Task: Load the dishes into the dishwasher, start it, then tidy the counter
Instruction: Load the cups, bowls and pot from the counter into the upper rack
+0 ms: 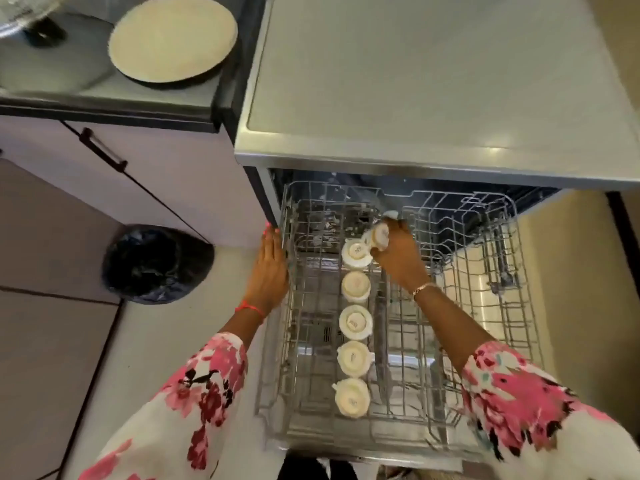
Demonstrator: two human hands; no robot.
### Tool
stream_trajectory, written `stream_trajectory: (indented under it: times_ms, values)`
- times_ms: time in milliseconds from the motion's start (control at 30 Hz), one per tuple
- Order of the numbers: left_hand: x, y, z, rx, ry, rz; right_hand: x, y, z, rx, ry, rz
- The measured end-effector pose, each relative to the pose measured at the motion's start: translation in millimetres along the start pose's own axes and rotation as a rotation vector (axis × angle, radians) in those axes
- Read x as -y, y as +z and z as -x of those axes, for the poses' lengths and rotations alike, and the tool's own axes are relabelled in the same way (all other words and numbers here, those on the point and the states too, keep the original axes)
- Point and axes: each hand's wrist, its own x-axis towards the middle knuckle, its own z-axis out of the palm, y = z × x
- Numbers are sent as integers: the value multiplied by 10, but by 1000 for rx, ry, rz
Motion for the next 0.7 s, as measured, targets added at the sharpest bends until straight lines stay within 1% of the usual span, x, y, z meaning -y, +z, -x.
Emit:
stream_trajectory:
  times_ms: [67,133,233,300,367,467,600,700]
  values:
    - [79,115,-180,31,-124,97,71,38,-297,-11,-4,13]
    - [135,229,-250,73,-196,169,113,97,-512,-31,-13,46]
    - [155,335,-270,11,-252,231,73,248,-734,-1,-42,32]
    - [119,334,-263,-21,-269,259,18,345,-818,31,-52,57]
    - [110,336,-261,-17,-287,275,-24,433,-899,56,-60,117]
    - [114,368,-257,-14,-288,265,-95,542,-984,62,-80,196]
    - [118,407,-257,-19,-292,258,-154,638,-1051,54,-53,323]
    - [124,417,-260,-10,-312,251,-178,704,-1080,49,-39,368]
